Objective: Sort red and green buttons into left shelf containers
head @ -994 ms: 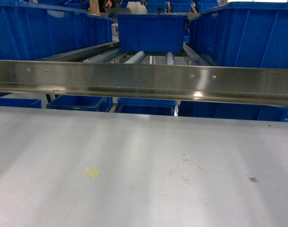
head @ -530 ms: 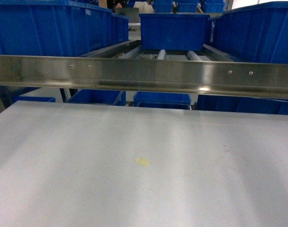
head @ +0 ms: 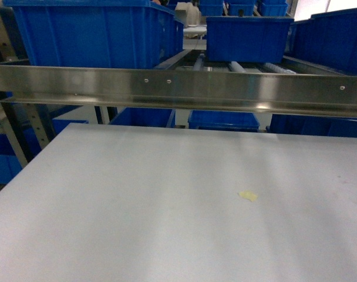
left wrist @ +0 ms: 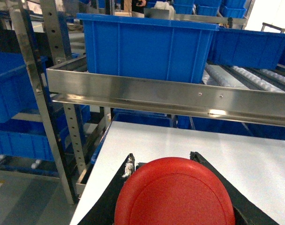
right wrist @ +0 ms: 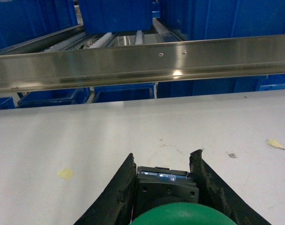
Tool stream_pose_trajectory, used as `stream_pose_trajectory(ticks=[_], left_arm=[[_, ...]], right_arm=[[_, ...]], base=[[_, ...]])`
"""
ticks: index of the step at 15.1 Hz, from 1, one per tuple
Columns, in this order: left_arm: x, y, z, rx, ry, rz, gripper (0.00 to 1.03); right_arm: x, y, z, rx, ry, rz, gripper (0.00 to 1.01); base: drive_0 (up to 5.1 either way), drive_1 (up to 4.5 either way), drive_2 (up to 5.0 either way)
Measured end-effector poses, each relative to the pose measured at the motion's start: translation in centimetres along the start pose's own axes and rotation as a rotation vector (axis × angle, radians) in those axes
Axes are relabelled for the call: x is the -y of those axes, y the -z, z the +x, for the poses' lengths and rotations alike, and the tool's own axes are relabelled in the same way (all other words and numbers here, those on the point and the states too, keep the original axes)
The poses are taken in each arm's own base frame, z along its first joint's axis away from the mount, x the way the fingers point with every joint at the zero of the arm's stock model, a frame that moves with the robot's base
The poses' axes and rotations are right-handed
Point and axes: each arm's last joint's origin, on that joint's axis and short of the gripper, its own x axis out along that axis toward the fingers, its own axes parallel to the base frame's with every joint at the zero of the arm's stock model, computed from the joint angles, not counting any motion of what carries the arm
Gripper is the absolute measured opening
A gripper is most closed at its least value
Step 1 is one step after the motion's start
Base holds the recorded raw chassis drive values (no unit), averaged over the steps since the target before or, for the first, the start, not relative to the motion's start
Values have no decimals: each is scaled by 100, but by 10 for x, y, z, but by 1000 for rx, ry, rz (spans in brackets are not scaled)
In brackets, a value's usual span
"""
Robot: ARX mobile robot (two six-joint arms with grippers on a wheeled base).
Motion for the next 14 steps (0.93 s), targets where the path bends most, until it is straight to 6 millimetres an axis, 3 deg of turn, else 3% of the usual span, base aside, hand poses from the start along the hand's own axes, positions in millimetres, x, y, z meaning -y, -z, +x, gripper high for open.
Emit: stream_pose_trajectory(ticks=[14], left_arm=[[0, 0, 0, -1, -2, 0, 30]], right_arm=[[0, 0, 0, 1, -2, 0, 29]], base=[[-494, 271, 222]])
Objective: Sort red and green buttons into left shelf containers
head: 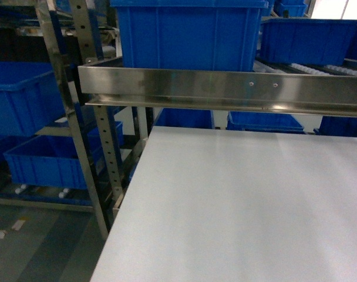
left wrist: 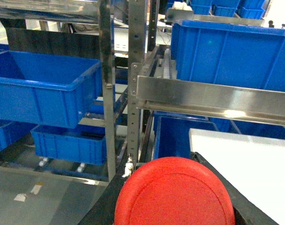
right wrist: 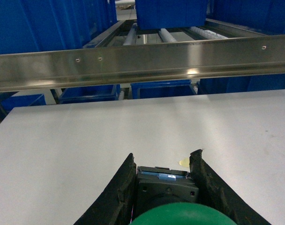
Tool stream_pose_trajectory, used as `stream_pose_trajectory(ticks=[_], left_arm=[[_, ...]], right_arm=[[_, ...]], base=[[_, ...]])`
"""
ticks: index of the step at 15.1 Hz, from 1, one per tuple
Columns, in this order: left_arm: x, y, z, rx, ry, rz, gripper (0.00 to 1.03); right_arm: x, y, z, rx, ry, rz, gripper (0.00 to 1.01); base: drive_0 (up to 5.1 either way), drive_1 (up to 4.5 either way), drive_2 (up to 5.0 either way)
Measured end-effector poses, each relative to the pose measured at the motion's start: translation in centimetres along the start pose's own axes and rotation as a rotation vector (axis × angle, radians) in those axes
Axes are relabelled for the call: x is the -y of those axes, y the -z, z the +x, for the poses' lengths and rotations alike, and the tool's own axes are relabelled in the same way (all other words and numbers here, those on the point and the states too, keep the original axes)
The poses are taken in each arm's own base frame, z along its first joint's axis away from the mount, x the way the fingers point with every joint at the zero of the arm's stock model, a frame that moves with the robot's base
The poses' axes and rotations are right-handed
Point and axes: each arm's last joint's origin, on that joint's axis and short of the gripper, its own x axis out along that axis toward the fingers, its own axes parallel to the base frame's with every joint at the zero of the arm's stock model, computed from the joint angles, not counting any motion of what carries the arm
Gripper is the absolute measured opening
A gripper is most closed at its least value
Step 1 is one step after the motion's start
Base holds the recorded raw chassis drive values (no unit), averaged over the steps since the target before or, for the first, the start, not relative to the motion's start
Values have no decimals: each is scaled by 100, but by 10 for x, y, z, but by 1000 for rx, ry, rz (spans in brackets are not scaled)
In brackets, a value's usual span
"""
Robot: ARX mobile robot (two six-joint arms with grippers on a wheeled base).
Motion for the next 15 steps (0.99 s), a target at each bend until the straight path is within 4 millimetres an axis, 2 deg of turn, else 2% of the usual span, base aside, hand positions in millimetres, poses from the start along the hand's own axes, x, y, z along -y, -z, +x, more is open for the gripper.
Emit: stream_pose_trajectory(ticks=[8, 15], left_arm=[[0, 0, 0, 1, -1, 0, 30], [0, 0, 0, 0, -1, 0, 30]], right_arm=[[0, 0, 0, -1, 1, 0, 29], [0, 0, 0, -1, 0, 0, 29]], base=[[-470, 379, 91], [-492, 298, 192]])
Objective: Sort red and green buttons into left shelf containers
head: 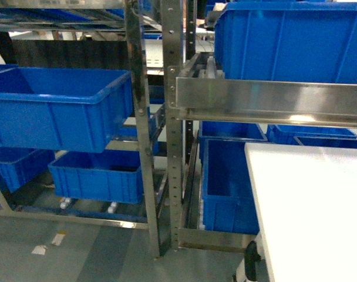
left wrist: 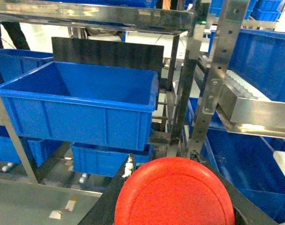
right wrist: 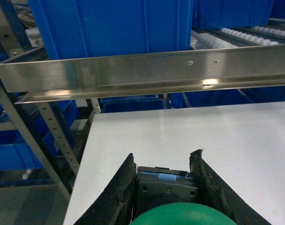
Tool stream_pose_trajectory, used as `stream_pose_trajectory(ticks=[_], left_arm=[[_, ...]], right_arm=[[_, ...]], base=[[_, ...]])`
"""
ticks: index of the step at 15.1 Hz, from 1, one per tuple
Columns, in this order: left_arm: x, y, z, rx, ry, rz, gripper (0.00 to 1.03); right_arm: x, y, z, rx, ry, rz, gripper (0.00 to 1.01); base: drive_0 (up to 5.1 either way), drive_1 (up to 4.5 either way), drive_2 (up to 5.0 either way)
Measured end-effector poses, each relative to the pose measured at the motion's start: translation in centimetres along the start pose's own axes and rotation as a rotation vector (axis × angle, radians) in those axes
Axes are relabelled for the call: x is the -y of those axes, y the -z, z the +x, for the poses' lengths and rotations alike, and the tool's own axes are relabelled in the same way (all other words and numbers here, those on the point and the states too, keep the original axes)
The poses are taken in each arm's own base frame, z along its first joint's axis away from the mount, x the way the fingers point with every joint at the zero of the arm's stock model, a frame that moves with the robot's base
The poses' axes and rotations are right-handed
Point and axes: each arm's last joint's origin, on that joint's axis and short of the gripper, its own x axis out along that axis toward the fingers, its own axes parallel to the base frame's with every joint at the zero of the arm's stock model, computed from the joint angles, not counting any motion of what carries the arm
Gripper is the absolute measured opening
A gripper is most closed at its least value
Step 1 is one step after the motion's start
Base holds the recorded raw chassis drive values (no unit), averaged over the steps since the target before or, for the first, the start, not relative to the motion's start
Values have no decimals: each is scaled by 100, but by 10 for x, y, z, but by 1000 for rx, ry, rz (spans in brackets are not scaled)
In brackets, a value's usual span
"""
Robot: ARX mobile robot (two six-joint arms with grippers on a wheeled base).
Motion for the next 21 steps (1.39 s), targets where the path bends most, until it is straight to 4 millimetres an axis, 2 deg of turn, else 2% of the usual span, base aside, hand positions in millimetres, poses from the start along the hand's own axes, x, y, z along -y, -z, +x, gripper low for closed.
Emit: stream_pose_trajectory(ticks=[8, 21], left_arm=[[0, 0, 0, 1, 0, 0, 30], [0, 0, 0, -1, 0, 0, 30]], right_arm=[[0, 0, 0, 1, 0, 0, 29], [0, 0, 0, 0, 0, 0, 29]], base=[[-489, 296, 176], [-387, 460, -66]])
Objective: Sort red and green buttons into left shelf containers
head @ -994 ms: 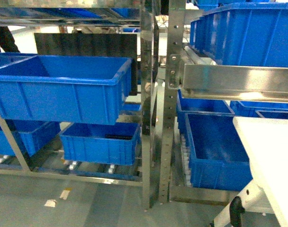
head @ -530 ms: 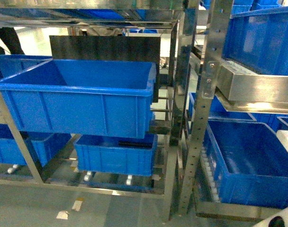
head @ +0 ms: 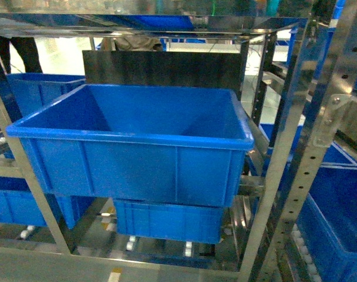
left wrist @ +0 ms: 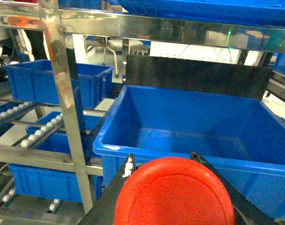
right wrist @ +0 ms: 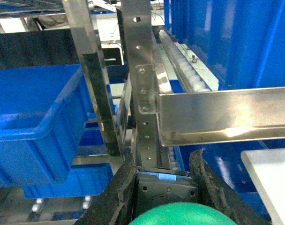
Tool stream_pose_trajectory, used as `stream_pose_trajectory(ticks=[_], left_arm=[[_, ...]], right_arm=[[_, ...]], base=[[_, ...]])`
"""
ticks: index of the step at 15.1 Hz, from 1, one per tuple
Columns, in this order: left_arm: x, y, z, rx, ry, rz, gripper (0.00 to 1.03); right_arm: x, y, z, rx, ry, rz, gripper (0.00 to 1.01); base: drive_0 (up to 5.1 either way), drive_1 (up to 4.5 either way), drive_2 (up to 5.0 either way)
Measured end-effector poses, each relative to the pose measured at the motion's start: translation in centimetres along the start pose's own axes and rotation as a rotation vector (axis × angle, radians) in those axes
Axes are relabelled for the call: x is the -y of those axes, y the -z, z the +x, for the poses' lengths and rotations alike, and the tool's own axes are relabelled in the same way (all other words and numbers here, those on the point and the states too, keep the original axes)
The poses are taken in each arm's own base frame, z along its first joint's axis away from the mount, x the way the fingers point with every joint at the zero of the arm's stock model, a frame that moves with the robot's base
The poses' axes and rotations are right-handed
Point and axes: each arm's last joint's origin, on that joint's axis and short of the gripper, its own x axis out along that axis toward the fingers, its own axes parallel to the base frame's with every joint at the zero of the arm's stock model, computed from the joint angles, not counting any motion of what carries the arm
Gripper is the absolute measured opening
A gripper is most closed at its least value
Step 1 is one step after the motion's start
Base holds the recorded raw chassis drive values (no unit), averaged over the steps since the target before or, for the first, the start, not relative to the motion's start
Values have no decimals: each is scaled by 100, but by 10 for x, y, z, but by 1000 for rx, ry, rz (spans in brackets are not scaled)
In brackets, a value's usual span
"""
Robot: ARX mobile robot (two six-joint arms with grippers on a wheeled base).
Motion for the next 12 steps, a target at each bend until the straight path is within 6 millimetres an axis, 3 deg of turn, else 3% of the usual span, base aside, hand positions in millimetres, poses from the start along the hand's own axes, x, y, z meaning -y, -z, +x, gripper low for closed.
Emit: stream_pose_trajectory(ticks=[12], left_arm=[[0, 0, 0, 2, 0, -1, 30]], right_arm=[[0, -1, 0, 4, 0, -1, 29]], base=[[-447, 414, 3]])
